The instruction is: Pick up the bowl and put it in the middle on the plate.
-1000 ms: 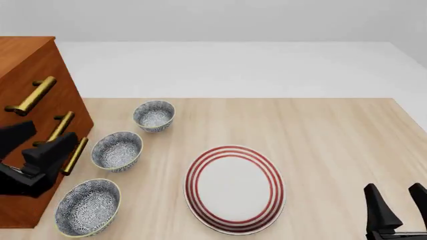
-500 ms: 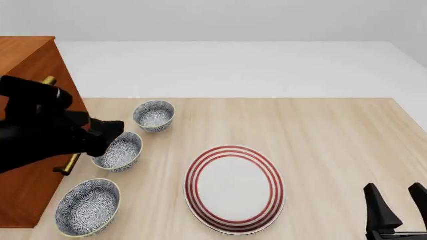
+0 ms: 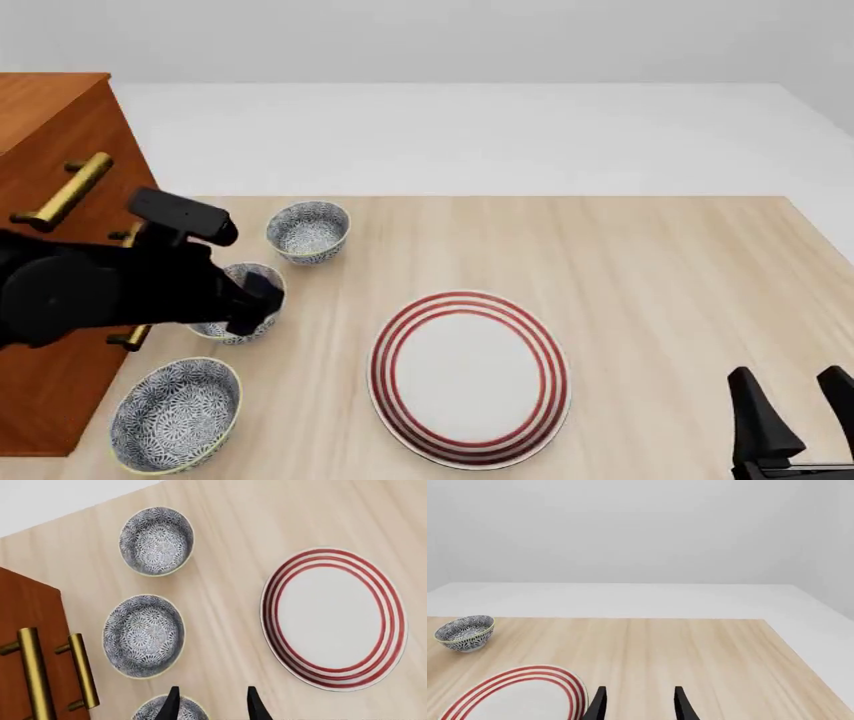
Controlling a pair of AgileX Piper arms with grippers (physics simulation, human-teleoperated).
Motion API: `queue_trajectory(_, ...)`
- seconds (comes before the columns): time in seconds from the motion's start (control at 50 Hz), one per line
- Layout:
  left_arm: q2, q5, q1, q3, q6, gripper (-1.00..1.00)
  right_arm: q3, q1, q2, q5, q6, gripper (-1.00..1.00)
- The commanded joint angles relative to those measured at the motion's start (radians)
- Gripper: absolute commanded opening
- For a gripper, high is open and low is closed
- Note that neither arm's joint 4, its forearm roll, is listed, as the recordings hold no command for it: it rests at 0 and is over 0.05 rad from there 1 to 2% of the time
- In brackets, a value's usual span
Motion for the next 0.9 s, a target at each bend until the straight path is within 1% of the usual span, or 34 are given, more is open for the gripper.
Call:
queue_trajectory(0.02, 0.073, -0.013, 0.035, 0.017, 0.046, 1.00, 0.000, 0.000, 0.001, -0.001, 0.000, 1.00)
queue_trajectory(0.16, 0.116, -0.038, 0.065, 0.017, 0.072, 1.00, 0.002, 0.000, 0.002, -0.004, 0.000, 1.00)
queue_trajectory(0.2, 0.137, -0.053, 0.087, 0.027, 0.096, 1.00, 0.001, 0.000, 0.001, -0.002, 0.000, 1.00)
queue_trajectory(0.3, 0.158, -0.067, 0.085, 0.025, 0.087, 1.00, -0.001, 0.000, -0.001, 0.003, 0.000, 1.00)
queue_trajectory(0.42, 0.177, -0.071, 0.090, 0.029, 0.098, 1.00, 0.001, 0.001, 0.002, -0.003, 0.000, 1.00)
queue_trajectory(0.56, 0.203, -0.077, 0.105, -0.002, 0.117, 1.00, 0.002, 0.001, 0.002, -0.004, 0.000, 1.00)
queue_trajectory(0.7, 0.235, -0.079, 0.085, -0.037, 0.141, 1.00, 0.002, 0.001, 0.002, -0.004, 0.000, 1.00)
queue_trajectory(0.72, 0.245, -0.083, 0.092, -0.045, 0.157, 1.00, 0.002, 0.000, 0.002, -0.004, 0.000, 1.00)
queue_trajectory(0.8, 0.267, -0.078, 0.098, -0.079, 0.177, 1.00, 0.002, 0.000, 0.002, -0.004, 0.000, 1.00)
queue_trajectory(0.84, 0.277, -0.082, 0.099, -0.082, 0.203, 1.00, 0.002, 0.001, 0.002, -0.004, -0.001, 1.00)
queue_trajectory(0.86, 0.281, -0.081, 0.098, -0.085, 0.196, 1.00, 0.002, 0.000, 0.002, -0.004, 0.000, 1.00)
queue_trajectory(0.9, 0.298, -0.090, 0.103, -0.088, 0.220, 1.00, 0.002, 0.001, 0.003, -0.004, 0.000, 1.00)
